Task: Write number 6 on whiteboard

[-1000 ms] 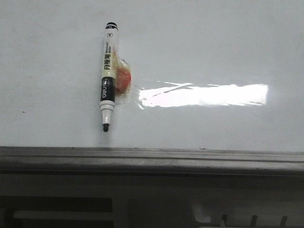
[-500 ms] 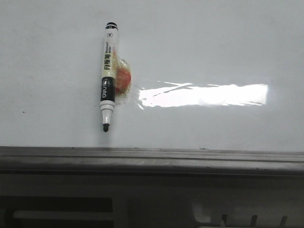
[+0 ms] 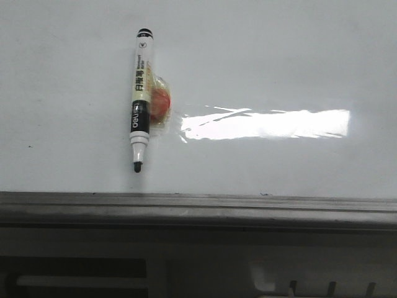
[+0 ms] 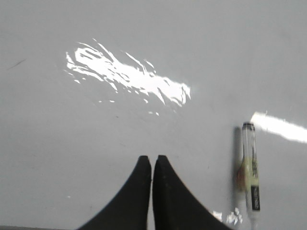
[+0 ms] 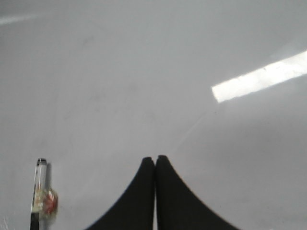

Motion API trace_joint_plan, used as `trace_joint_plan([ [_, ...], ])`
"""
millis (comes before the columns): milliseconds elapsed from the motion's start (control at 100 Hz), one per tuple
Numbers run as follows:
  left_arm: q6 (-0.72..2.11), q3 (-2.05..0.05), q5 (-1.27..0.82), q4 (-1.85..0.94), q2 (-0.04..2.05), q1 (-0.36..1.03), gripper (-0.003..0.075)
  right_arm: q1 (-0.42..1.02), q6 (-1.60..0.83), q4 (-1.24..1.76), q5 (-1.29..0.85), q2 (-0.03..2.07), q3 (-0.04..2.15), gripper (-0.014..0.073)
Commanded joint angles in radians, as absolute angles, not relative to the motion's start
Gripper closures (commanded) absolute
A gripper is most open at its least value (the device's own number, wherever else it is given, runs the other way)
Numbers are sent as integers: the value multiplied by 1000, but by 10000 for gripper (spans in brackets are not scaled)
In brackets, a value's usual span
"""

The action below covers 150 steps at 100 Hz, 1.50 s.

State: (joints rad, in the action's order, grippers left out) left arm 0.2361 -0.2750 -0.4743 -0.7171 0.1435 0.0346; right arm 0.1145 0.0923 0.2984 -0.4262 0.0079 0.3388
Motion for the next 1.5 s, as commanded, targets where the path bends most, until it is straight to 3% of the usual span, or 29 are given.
trace_joint_plan([
  [0, 321, -404, -557, -663, 283, 42, 714, 110, -16, 282, -491, 73, 432, 639],
  [110, 339, -469, -579, -638, 399, 106, 545, 110, -101, 282, -560, 134, 497, 539],
  [200, 409, -504, -600, -638, 480, 171, 365, 110, -106, 282, -589, 172, 532, 344],
  [270, 451, -521, -600, -638, 539, 244, 308, 110, -106, 282, -609, 203, 548, 214],
  [370, 451, -546, -591, -644, 627, 350, 314, 122, -106, 282, -621, 227, 551, 139],
  [770, 451, -557, -200, -908, 920, 723, 314, 160, -108, 282, -628, 227, 551, 145],
  [990, 451, -562, -82, -1021, 1042, 810, 314, 160, -108, 282, -634, 227, 551, 145],
  [1280, 451, -595, -32, -1036, 1139, 820, 314, 160, -108, 282, -632, 227, 551, 145],
  [1420, 451, -595, -25, -1038, 1187, 820, 402, 160, -108, 282, -632, 227, 551, 145],
  [1490, 451, -595, -31, -1038, 1207, 820, 513, 160, -108, 282, -632, 227, 551, 145],
])
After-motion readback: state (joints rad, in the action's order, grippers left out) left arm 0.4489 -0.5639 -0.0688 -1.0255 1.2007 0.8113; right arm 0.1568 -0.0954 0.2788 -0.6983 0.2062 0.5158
